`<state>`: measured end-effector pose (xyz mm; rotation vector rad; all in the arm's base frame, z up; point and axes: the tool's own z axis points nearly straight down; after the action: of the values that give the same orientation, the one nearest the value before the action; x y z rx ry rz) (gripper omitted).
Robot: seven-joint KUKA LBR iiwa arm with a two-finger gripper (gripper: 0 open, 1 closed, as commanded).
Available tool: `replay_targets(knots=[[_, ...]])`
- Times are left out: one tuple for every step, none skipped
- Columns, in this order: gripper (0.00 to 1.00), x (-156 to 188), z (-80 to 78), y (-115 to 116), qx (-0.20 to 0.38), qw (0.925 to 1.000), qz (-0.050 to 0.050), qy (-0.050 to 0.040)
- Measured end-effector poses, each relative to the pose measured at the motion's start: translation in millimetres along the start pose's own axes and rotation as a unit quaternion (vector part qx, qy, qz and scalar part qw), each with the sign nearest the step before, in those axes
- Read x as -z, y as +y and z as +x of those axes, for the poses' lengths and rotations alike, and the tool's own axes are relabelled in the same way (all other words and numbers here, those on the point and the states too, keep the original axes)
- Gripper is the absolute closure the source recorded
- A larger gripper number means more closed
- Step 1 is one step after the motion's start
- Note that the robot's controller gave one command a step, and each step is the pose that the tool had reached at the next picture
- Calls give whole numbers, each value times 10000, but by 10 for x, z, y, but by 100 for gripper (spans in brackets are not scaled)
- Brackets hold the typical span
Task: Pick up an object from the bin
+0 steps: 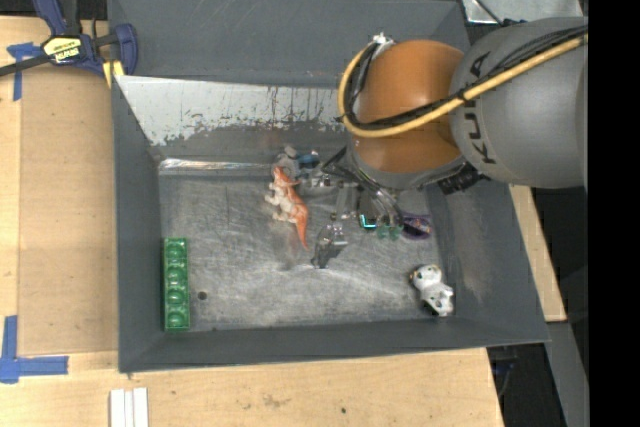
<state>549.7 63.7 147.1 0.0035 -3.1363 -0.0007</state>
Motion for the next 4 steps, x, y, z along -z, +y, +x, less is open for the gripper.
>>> replay_targets(knots=[[0,20,-5,0,-1,10000,-1,-14],[0,35,-60,17,293,9996,3,-45],[0,-411,55,-80,1161,9932,6,-105],[0,-469,-8,-29,1572,9874,34,-203]])
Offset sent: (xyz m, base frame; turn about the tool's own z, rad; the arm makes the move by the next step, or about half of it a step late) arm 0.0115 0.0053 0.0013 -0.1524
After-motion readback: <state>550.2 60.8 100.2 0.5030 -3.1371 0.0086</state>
